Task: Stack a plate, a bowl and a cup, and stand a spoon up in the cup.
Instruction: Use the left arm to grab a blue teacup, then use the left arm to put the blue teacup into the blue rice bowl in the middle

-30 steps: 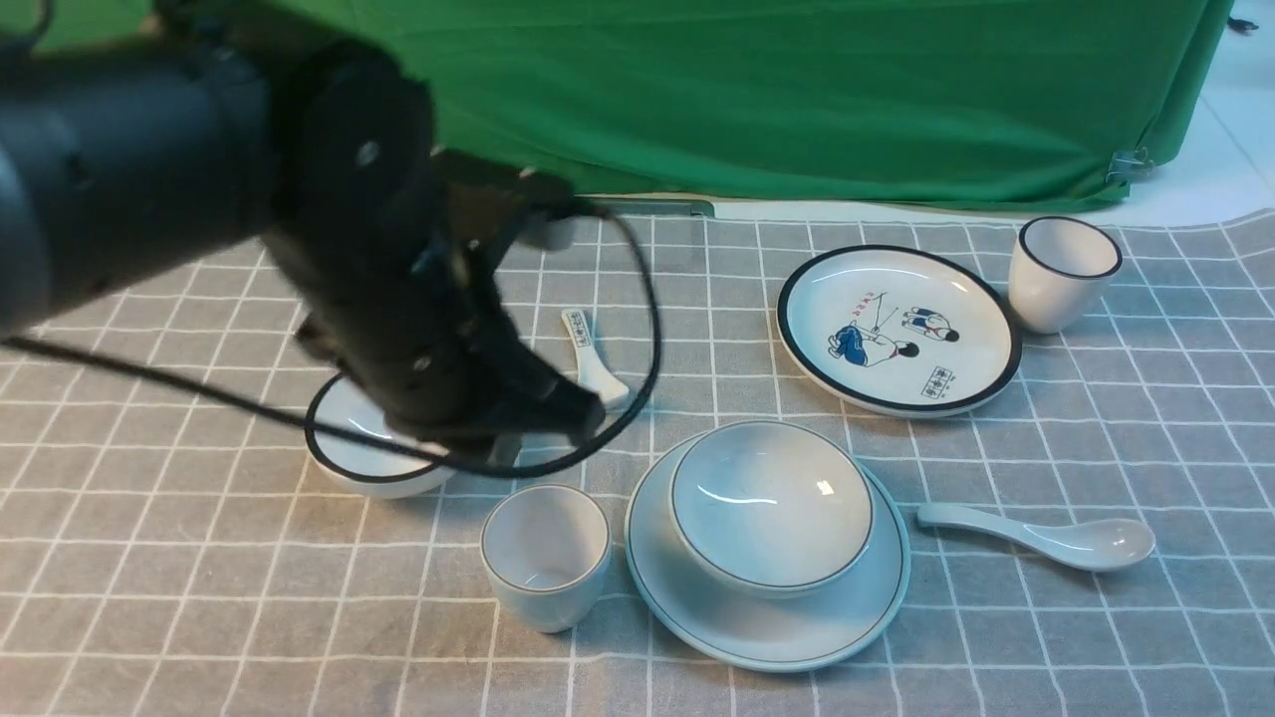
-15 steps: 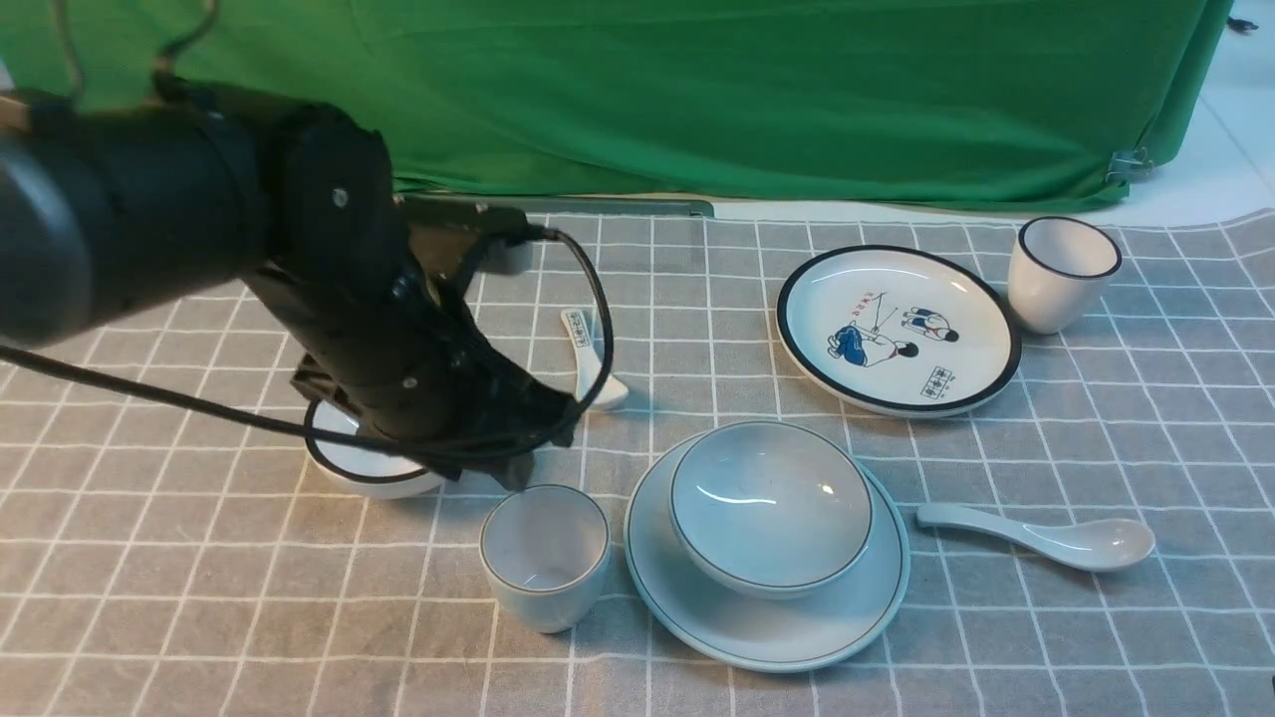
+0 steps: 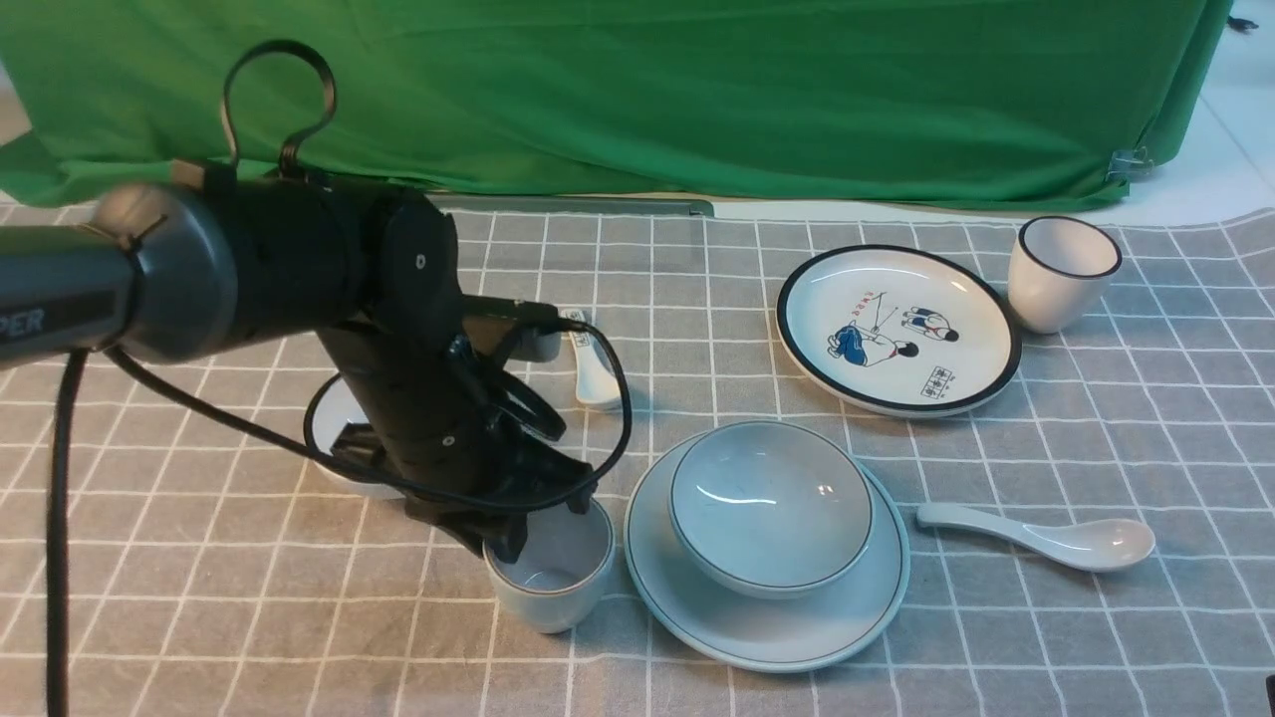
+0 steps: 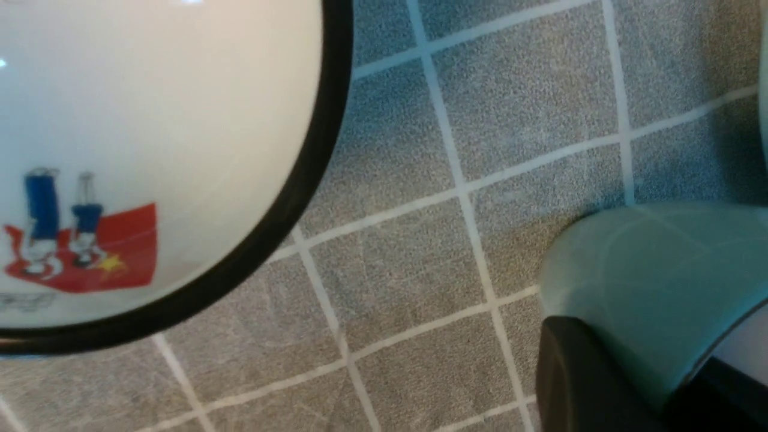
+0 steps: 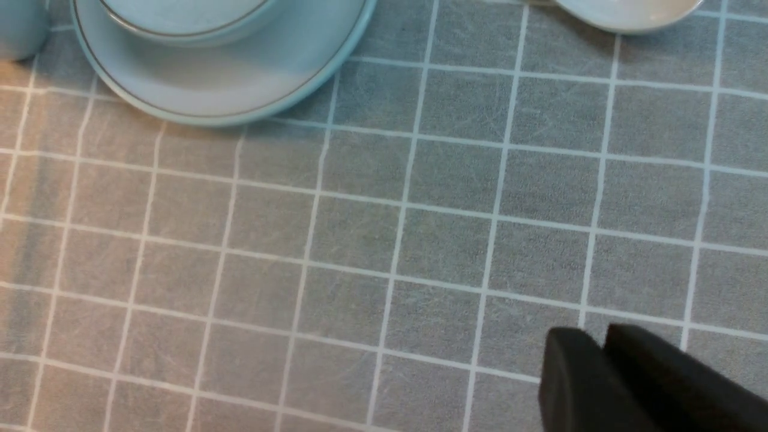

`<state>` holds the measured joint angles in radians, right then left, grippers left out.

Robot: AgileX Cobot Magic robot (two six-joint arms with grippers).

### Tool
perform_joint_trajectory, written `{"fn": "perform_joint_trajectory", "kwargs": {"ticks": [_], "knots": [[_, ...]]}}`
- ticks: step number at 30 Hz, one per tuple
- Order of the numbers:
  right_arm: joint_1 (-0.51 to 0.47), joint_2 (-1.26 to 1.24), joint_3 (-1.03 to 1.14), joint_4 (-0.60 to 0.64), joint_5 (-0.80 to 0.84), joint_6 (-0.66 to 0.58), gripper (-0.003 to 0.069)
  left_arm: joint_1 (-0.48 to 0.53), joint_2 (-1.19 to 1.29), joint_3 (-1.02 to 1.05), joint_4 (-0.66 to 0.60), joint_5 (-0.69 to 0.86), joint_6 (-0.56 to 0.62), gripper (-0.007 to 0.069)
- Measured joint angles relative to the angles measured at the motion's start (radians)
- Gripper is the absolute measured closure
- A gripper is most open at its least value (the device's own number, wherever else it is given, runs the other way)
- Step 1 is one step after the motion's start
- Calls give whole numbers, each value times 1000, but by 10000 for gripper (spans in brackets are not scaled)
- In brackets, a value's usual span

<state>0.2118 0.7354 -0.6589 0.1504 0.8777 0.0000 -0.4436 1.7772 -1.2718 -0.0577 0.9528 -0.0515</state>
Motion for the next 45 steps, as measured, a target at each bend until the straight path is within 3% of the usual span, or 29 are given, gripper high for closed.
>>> {"fn": "perform_joint_trajectory", "kwargs": {"ticks": [4,11,19,32,36,45], "knots": [[0,0,0,0,0,0,554,0,-56,-107,-14,36,-1,594],[0,0,0,1,0,0,551,-34,-64,-212,-193,3,90,594],[0,0,0,1,-1,0,537,-142,98,-247,-150,-28,80,594],[0,0,0,1,-1,0,528,-146,192,-270,-97,-90,74,585],[0,0,0,1,-1,0,520,-146,192,-270,-97,-104,74,545],[0,0,0,1,-9,0,519,-146,192,-276,-102,-125,94,361]]}}
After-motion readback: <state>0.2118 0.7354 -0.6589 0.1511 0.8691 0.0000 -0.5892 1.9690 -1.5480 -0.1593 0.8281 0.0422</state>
